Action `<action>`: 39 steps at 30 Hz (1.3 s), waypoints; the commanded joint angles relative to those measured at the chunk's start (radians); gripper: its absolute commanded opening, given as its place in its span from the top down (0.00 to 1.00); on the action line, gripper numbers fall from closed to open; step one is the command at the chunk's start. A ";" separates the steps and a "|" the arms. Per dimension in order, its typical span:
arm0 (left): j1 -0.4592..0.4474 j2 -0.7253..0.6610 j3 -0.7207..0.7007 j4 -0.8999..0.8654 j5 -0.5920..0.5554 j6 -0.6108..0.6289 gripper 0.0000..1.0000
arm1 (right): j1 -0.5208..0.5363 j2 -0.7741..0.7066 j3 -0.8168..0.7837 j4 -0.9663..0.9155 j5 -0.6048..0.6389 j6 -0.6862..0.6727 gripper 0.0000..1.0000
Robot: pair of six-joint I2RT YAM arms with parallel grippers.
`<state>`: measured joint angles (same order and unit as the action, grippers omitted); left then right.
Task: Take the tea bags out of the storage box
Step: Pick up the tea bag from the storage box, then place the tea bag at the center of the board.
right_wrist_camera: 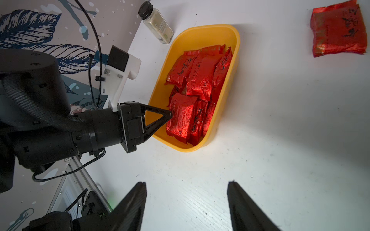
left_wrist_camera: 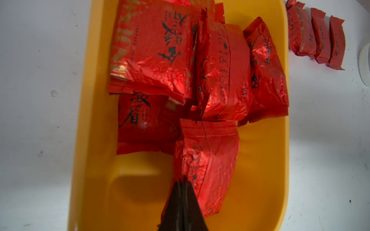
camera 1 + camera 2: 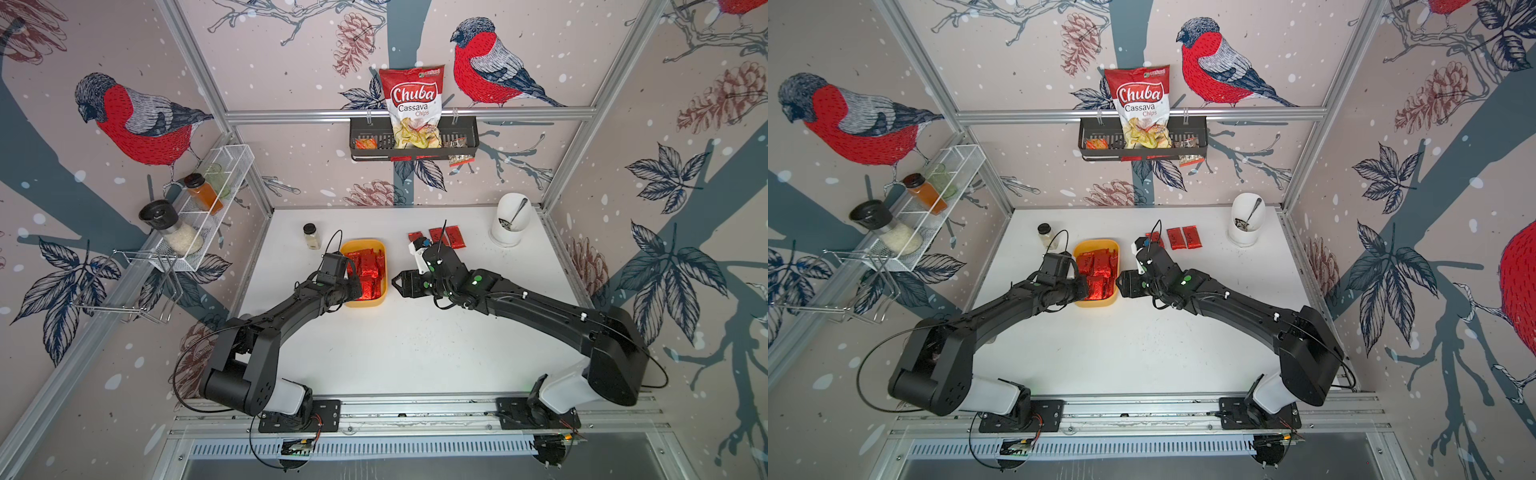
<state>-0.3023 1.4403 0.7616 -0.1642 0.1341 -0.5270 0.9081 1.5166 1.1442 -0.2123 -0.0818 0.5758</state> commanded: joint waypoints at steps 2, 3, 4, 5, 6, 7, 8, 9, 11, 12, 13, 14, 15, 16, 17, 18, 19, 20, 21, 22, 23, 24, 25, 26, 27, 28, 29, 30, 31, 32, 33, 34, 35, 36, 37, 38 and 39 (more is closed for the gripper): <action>0.002 -0.027 0.022 0.004 0.003 -0.008 1.00 | -0.001 -0.007 0.000 0.026 0.002 0.007 0.31; 0.003 -0.036 0.031 -0.006 0.003 -0.007 1.00 | -0.002 -0.008 0.000 0.025 0.003 0.007 0.31; 0.003 -0.043 0.040 -0.016 0.002 -0.006 1.00 | -0.002 -0.007 0.002 0.025 0.004 0.006 0.31; 0.002 -0.052 0.053 -0.028 0.004 -0.006 1.00 | -0.002 -0.010 0.001 0.023 0.005 0.006 0.31; 0.002 -0.063 0.067 -0.039 0.008 -0.004 1.00 | -0.005 -0.014 0.002 0.025 0.007 0.007 0.31; 0.002 -0.071 0.082 -0.050 0.010 -0.005 1.00 | -0.009 -0.019 0.002 0.025 0.005 0.006 0.31; 0.003 -0.081 0.101 -0.064 0.012 -0.005 1.00 | -0.017 -0.026 0.003 0.024 0.002 0.004 0.31; 0.002 -0.090 0.121 -0.076 0.018 -0.007 1.00 | -0.025 -0.036 0.002 0.021 -0.001 0.003 0.31; 0.000 -0.099 0.160 -0.093 0.036 -0.014 1.00 | -0.053 -0.061 0.002 0.015 -0.007 0.000 0.31; 0.000 -0.101 0.182 -0.101 0.053 -0.019 1.00 | -0.070 -0.077 0.002 0.011 -0.012 -0.004 0.31; -0.004 -0.100 0.202 -0.105 0.064 -0.027 1.00 | -0.087 -0.093 -0.001 0.007 -0.015 -0.007 0.31; -0.012 -0.096 0.223 -0.107 0.074 -0.037 1.00 | -0.109 -0.112 -0.004 0.003 -0.020 -0.011 0.31; -0.023 -0.088 0.231 -0.103 0.085 -0.048 1.00 | -0.132 -0.133 -0.010 -0.003 -0.026 -0.015 0.31; -0.037 -0.076 0.266 -0.098 0.090 -0.059 1.00 | -0.152 -0.151 -0.014 -0.009 -0.031 -0.019 0.31; -0.057 -0.059 0.289 -0.094 0.090 -0.071 1.00 | -0.176 -0.175 -0.023 -0.016 -0.034 -0.021 0.31; -0.082 -0.035 0.313 -0.086 0.090 -0.083 1.00 | -0.202 -0.198 -0.034 -0.022 -0.039 -0.026 0.31; -0.105 -0.012 0.335 -0.078 0.086 -0.093 1.00 | -0.222 -0.219 -0.042 -0.026 -0.042 -0.028 0.31; -0.130 0.021 0.363 -0.069 0.083 -0.103 1.00 | -0.244 -0.244 -0.056 -0.030 -0.045 -0.030 0.30; -0.153 0.059 0.392 -0.063 0.077 -0.114 1.00 | -0.264 -0.258 -0.072 -0.032 -0.046 -0.031 0.30; -0.170 0.092 0.416 -0.054 0.074 -0.126 1.00 | -0.279 -0.300 -0.087 -0.033 -0.047 -0.031 0.30; -0.189 0.132 0.444 -0.042 0.070 -0.139 1.00 | -0.297 -0.327 -0.104 -0.036 -0.050 -0.033 0.30; -0.204 0.173 0.472 -0.027 0.068 -0.149 1.00 | -0.311 -0.352 -0.119 -0.040 -0.054 -0.033 0.29; -0.218 0.210 0.501 -0.019 0.061 -0.158 1.00 | -0.321 -0.372 -0.132 -0.046 -0.056 -0.033 0.29; -0.233 0.257 0.540 -0.016 0.046 -0.159 1.00 | -0.332 -0.394 -0.146 -0.055 -0.058 -0.033 0.29; -0.245 0.306 0.587 -0.021 0.030 -0.157 1.00 | -0.341 -0.415 -0.160 -0.061 -0.060 -0.032 0.29; -0.252 0.349 0.626 -0.026 0.020 -0.159 1.00 | -0.346 -0.430 -0.173 -0.066 -0.062 -0.031 0.29; -0.254 0.398 0.674 -0.032 0.013 -0.159 1.00 | -0.352 -0.448 -0.186 -0.071 -0.064 -0.030 0.29; -0.254 0.452 0.721 -0.041 0.001 -0.159 1.00 | -0.356 -0.464 -0.199 -0.077 -0.064 -0.029 0.29; -0.253 0.495 0.765 -0.055 -0.012 -0.156 1.00 | -0.358 -0.477 -0.209 -0.079 -0.065 -0.026 0.29; -0.253 0.543 0.817 -0.078 -0.036 -0.148 1.00 | -0.360 -0.491 -0.221 -0.081 -0.067 -0.023 0.29; -0.252 0.590 0.867 -0.101 -0.058 -0.141 1.00 | -0.360 -0.505 -0.231 -0.084 -0.071 -0.019 0.29; -0.252 0.626 0.907 -0.122 -0.075 -0.138 1.00 | -0.361 -0.513 -0.240 -0.086 -0.073 -0.018 0.29; -0.249 0.664 0.950 -0.145 -0.091 -0.133 1.00 | -0.362 -0.523 -0.248 -0.089 -0.074 -0.016 0.29; -0.246 0.696 0.988 -0.165 -0.106 -0.132 1.00 | -0.362 -0.531 -0.255 -0.094 -0.075 -0.014 0.29; -0.244 0.719 1.015 -0.180 -0.120 -0.131 1.00 | -0.362 -0.538 -0.260 -0.097 -0.074 -0.014 0.29; -0.239 0.737 1.038 -0.189 -0.130 -0.130 1.00 | -0.362 -0.545 -0.266 -0.099 -0.075 -0.014 0.28; -0.233 0.753 1.053 -0.192 -0.135 -0.130 1.00 | -0.363 -0.549 -0.270 -0.101 -0.075 -0.014 0.28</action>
<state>-0.5465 2.1605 1.7699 -0.3012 0.0635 -0.6720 0.5468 0.9806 0.8829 -0.3023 -0.1425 0.5541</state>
